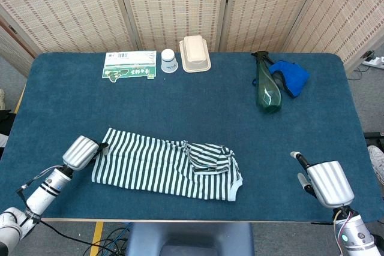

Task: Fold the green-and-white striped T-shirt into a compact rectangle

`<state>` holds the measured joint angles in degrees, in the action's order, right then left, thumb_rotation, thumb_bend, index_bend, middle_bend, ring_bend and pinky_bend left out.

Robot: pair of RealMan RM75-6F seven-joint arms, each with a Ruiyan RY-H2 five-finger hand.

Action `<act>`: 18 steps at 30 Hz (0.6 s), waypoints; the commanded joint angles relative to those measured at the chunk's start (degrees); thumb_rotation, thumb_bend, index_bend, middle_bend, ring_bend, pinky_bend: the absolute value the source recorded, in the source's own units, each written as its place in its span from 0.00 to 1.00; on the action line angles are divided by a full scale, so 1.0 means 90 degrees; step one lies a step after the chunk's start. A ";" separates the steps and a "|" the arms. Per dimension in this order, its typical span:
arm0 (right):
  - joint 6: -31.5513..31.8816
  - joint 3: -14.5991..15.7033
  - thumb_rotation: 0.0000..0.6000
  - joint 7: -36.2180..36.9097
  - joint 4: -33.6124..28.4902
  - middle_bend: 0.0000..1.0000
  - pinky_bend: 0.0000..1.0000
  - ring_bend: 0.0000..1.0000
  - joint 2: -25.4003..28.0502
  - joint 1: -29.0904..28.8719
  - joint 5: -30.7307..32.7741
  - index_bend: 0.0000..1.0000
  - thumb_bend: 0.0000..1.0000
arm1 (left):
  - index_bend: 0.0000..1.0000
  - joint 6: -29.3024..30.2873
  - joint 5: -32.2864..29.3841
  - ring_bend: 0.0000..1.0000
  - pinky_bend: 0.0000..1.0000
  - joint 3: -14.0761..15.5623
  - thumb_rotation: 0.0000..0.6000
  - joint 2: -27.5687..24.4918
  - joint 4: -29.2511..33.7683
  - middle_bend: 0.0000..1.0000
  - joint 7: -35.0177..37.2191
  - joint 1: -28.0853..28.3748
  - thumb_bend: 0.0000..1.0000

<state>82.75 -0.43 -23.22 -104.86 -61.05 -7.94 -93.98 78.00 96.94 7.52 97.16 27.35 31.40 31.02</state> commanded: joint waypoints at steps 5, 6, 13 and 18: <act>-0.0037 -0.0023 1.00 -0.0016 -0.0012 0.90 1.00 0.95 -0.0035 -0.0032 -0.0041 0.27 0.39 | 0.67 -0.0216 -0.0193 0.83 0.90 -0.0027 1.00 -0.0266 -0.0006 0.90 0.0061 -0.0272 0.63; -0.0047 -0.0028 1.00 -0.0029 -0.0020 0.90 1.00 0.95 -0.0040 -0.0040 -0.0049 0.27 0.39 | 0.67 -0.0269 -0.0239 0.83 0.90 -0.0042 1.00 -0.0294 -0.0045 0.90 0.0085 -0.0321 0.63; -0.0082 -0.0046 1.00 -0.0098 -0.0072 0.90 1.00 0.95 -0.0066 -0.0064 -0.0076 0.27 0.39 | 0.67 -0.0631 -0.0531 0.83 0.90 -0.0161 1.00 -0.0428 -0.0461 0.90 0.0289 -0.0611 0.63; -0.0093 -0.0049 1.00 -0.0105 -0.0070 0.90 1.00 0.95 -0.0093 -0.0073 -0.0100 0.27 0.39 | 0.67 -0.0796 -0.0621 0.83 0.90 -0.0200 1.00 -0.0522 -0.0735 0.90 0.0312 -0.0745 0.63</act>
<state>81.91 -0.87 -24.16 -105.48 -61.90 -8.60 -94.88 71.04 91.52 5.82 92.61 20.90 34.13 24.49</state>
